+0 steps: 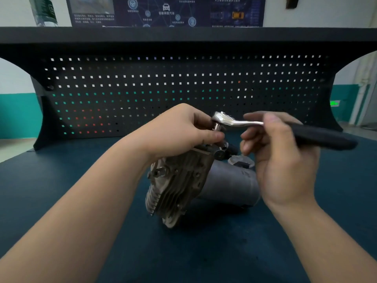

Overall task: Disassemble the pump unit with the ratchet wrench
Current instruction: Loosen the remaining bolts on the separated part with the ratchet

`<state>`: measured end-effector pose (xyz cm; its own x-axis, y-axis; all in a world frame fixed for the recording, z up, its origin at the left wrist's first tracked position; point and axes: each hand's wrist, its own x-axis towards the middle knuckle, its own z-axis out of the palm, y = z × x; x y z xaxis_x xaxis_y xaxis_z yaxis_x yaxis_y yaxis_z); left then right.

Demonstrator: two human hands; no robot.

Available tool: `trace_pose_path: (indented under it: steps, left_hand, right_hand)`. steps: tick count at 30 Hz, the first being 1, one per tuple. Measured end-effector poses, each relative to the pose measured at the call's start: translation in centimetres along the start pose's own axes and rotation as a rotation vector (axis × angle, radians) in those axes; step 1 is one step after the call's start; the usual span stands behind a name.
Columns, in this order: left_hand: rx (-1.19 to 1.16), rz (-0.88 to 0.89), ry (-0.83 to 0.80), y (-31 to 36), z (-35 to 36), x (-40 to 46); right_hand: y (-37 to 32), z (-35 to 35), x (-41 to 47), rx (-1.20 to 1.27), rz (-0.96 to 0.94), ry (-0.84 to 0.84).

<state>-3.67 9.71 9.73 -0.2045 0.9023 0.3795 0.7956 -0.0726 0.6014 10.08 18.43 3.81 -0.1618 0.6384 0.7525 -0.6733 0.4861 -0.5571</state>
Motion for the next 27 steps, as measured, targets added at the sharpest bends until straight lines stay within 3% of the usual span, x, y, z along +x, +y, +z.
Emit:
trace_pose_path:
  steps: [3, 5, 8, 10, 12, 14, 17, 22, 27]
  left_hand:
    - [0.002, -0.017, 0.038, -0.1, 0.0, 0.1]
    - [0.029, -0.033, 0.069, 0.0, 0.2, 0.2]
    - [0.055, -0.056, 0.101, 0.3, 0.5, 0.2]
    - [0.080, -0.062, 0.136, 0.3, 0.6, 0.1]
    - [0.073, -0.028, 0.165, 0.2, 0.7, 0.0]
    - [0.081, 0.001, 0.161, 0.2, 0.6, 0.0]
    - [0.065, -0.009, 0.077, 0.0, 0.3, 0.0]
    - [-0.010, 0.016, 0.017, -0.2, 0.0, 0.1]
    - [0.193, -0.014, -0.098, -0.1, -0.5, 0.1]
  right_hand:
    - [0.3, 0.1, 0.9, 0.613, 0.599, 0.214]
    - [0.7, 0.1, 1.2, 0.804, 0.760, 0.302]
    - [1.4, 0.3, 0.6, 0.666, 0.644, 0.260]
    - [1.1, 0.2, 0.0, 0.339, 0.289, 0.120]
    - [0.5, 0.2, -0.3, -0.136, -0.212, -0.105]
    - [0.6, 0.0, -0.5, -0.424, -0.501, -0.311]
    - [0.8, -0.1, -0.6, -0.359, -0.389, -0.283]
    - [0.5, -0.1, 0.4, 0.198, 0.082, 0.112]
    - [0.2, -1.2, 1.5, 0.357, 0.143, 0.306]
